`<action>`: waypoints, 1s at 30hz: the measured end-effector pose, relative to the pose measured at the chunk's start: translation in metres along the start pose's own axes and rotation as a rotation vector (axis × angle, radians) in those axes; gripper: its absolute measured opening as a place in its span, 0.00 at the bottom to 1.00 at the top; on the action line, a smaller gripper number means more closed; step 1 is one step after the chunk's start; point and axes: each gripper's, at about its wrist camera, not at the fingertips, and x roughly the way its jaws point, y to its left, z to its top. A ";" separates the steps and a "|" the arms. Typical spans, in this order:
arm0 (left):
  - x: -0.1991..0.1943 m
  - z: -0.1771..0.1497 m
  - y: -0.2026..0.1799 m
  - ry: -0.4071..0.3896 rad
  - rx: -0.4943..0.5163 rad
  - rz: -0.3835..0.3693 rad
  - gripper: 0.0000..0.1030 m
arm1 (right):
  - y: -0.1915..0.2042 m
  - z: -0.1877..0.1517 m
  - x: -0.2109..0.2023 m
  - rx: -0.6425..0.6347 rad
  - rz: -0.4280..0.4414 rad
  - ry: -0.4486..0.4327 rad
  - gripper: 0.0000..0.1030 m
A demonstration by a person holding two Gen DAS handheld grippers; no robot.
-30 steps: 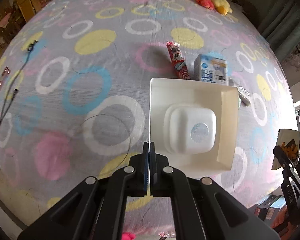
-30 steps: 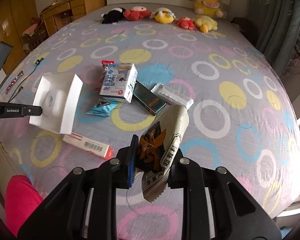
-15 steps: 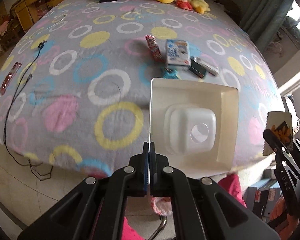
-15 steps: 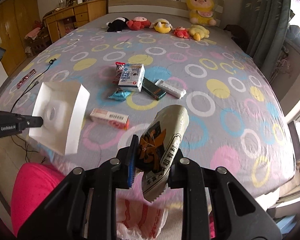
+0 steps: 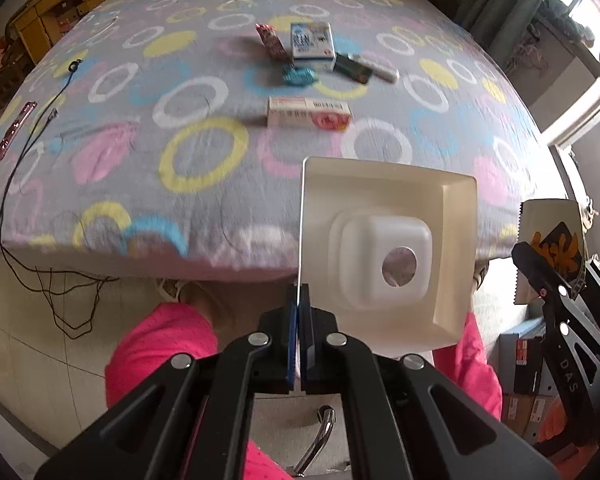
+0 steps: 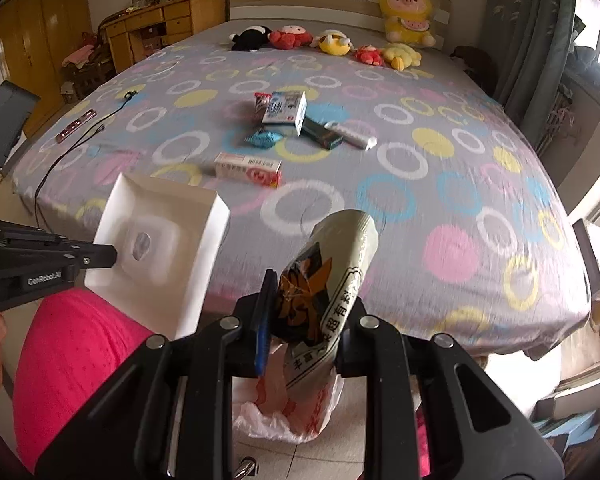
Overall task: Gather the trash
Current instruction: 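Carry the white tray and snack wrapper down over the trash bag with both tools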
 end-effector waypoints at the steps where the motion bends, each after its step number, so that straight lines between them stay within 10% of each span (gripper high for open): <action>1: 0.002 -0.005 -0.002 0.001 0.004 0.003 0.01 | 0.000 -0.005 0.000 0.001 0.002 0.004 0.22; 30: 0.158 -0.079 -0.027 0.302 0.037 0.067 0.01 | -0.008 -0.122 0.110 0.088 0.043 0.277 0.22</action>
